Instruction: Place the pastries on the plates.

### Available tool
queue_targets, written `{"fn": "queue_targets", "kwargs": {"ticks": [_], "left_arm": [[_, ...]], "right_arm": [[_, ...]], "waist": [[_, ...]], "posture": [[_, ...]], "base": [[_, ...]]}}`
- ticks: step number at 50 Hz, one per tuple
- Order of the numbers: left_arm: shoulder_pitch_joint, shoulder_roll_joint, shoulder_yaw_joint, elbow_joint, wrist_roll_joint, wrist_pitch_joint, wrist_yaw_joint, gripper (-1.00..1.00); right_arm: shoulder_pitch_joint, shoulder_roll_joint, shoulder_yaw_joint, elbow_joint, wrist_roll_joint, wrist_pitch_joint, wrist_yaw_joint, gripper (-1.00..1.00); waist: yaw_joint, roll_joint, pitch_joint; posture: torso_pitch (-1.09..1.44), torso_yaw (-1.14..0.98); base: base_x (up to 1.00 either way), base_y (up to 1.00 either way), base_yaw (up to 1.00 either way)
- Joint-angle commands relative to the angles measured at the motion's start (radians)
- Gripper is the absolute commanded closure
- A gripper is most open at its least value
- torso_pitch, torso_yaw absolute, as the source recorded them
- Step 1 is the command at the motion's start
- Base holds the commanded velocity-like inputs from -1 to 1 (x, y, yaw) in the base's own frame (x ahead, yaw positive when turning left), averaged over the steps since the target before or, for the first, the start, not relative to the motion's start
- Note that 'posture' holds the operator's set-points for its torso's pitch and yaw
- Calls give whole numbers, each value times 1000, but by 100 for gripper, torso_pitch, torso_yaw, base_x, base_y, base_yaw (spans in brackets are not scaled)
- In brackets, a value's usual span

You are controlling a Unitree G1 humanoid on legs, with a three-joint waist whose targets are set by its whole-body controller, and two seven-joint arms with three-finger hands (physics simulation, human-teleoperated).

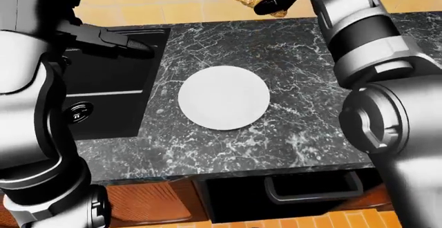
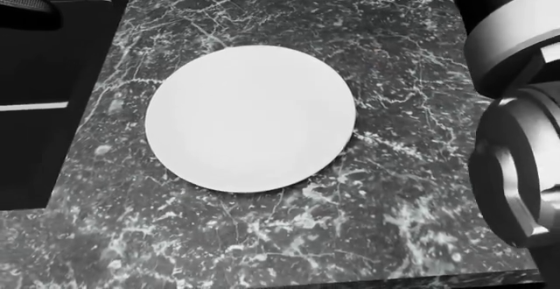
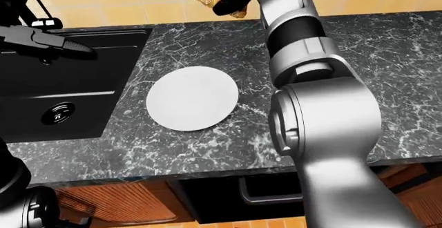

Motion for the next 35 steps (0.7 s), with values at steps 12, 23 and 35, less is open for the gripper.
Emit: {"fn": "queue_targets", "kwargs": {"ticks": [12,23,35], "left_arm": [[-30,6,10,-24,15,-25,0,-100],[-26,3,6,-22,22,-27,-2,-100],[-26,-7,2,2,31,-56,5,-100]], "right_arm": [[-36,31,32,-97,76,-2,276,100],[36,83,65,-179,105,27,406,100],[151,108,122,-348,75,59,593,100]], "waist": [[-5,18,-63],[-8,23,-114],[-6,27,-171]], "posture": [[0,0],[-10,0],[-16,0]], "base": [[0,0,0],[0,0,0],[0,0,0]]}}
